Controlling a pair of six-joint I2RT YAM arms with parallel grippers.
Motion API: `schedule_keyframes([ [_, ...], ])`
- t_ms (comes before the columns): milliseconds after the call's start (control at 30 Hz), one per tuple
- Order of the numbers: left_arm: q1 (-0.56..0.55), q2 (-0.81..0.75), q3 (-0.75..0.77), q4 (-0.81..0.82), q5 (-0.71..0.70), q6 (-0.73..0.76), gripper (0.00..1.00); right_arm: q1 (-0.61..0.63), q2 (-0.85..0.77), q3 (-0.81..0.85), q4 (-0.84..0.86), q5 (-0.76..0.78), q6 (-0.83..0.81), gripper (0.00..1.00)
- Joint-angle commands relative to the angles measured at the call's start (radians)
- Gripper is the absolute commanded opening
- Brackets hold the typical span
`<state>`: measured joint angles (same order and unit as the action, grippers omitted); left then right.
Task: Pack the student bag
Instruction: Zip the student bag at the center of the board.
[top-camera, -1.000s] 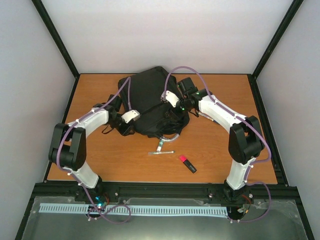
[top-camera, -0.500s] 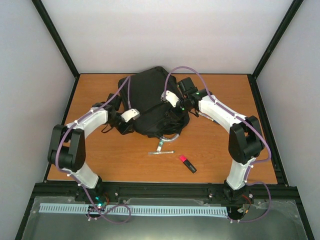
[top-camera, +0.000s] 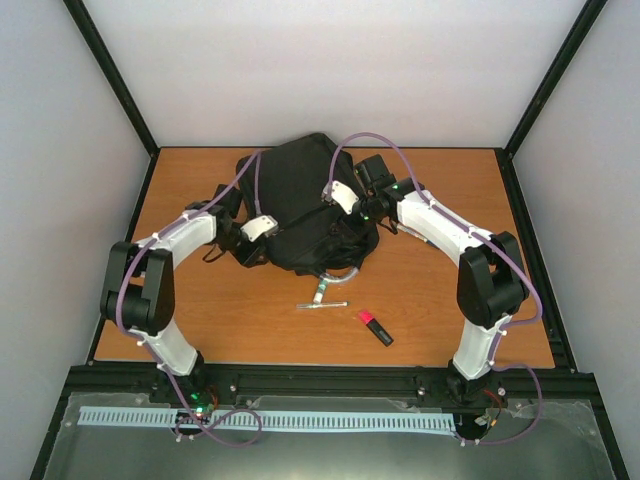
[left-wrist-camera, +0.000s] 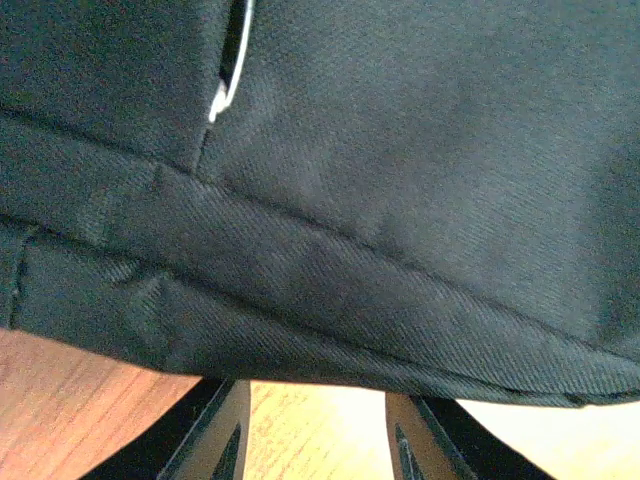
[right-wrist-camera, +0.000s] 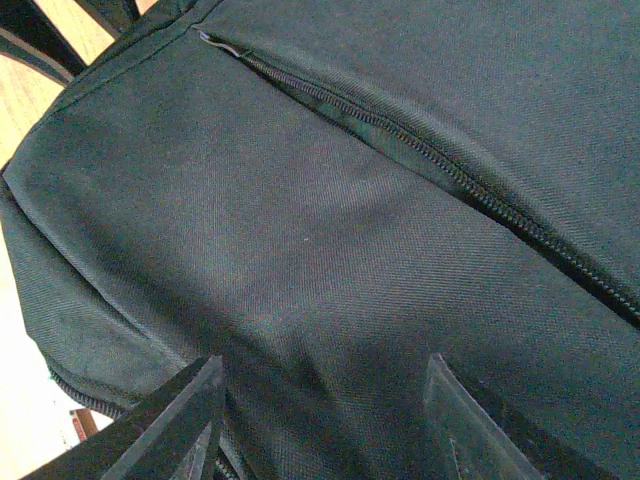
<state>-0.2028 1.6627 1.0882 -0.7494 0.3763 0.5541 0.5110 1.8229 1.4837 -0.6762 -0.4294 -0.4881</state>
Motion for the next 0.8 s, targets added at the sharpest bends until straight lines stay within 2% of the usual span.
schedule_keyframes([
  [0, 0.008, 0.053, 0.064, 0.044, 0.043, 0.01, 0.4, 0.0, -0.007, -0.022, 0.046, 0.008, 0.007, 0.57],
  [233, 0.008, 0.101, 0.062, 0.043, 0.076, 0.043, 0.26, 0.0, -0.007, -0.03, 0.054, 0.012, 0.015, 0.57],
  [433, 0.008, 0.084, 0.05, 0.031, 0.097, 0.036, 0.06, 0.0, -0.001, -0.039, 0.062, 0.012, 0.024, 0.57],
  [600, 0.008, 0.031, 0.013, -0.003, 0.116, 0.042, 0.01, 0.0, 0.005, -0.036, 0.069, 0.019, 0.033, 0.57],
  [767, 0.008, -0.039, -0.055, -0.027, 0.124, 0.071, 0.01, 0.0, 0.016, -0.05, 0.088, 0.05, 0.047, 0.59],
])
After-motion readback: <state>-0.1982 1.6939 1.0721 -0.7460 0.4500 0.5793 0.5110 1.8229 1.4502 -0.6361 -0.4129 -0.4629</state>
